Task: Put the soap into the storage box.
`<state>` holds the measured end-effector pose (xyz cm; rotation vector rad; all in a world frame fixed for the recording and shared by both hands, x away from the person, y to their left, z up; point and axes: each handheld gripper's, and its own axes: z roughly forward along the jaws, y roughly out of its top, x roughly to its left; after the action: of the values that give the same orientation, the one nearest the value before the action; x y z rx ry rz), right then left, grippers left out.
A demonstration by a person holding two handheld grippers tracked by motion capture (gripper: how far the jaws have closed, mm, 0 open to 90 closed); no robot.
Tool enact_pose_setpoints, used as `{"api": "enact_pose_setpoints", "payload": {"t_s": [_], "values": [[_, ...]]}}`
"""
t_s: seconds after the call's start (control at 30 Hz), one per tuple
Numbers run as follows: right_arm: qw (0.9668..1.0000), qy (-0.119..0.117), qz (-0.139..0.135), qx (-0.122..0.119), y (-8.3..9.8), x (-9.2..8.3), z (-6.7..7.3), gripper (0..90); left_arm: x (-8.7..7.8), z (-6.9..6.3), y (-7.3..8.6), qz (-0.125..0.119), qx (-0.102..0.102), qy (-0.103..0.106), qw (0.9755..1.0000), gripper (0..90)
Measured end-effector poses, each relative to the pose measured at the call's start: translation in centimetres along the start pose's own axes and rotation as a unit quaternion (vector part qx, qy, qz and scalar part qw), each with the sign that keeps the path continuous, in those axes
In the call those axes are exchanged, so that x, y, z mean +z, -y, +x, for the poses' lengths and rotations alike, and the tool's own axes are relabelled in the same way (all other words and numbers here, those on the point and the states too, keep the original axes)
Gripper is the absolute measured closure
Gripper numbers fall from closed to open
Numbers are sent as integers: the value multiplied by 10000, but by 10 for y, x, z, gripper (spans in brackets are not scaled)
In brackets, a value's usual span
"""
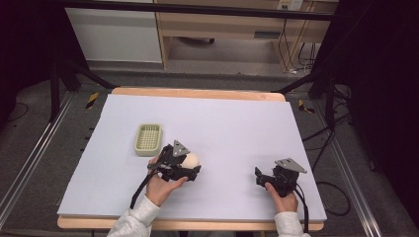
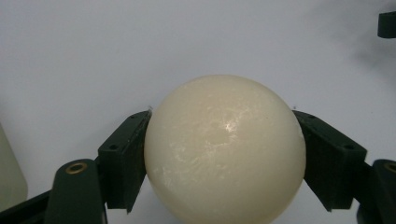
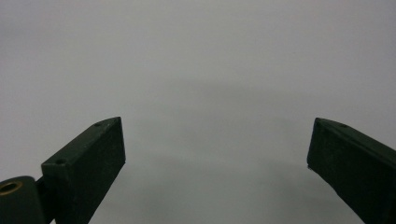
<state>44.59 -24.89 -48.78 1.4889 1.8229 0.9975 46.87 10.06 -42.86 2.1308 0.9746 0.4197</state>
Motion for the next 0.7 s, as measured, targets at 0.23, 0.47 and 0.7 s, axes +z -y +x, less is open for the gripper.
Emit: {"api": "enact_pose_setpoints", "payload": {"t_s": [0.23, 0.47, 0.7], "values": [[10000, 0, -2, -4, 0, 0, 0, 47, -3, 6, -2, 10, -44, -40, 10000, 243], [10000, 6, 3, -4, 0, 0, 0, 47, -5, 14, -4, 15, -118, -60, 9999, 243], [10000, -2, 5, -8, 0, 0, 0, 47, -8, 23, -5, 1, -182, -135, 9997, 243]]}}
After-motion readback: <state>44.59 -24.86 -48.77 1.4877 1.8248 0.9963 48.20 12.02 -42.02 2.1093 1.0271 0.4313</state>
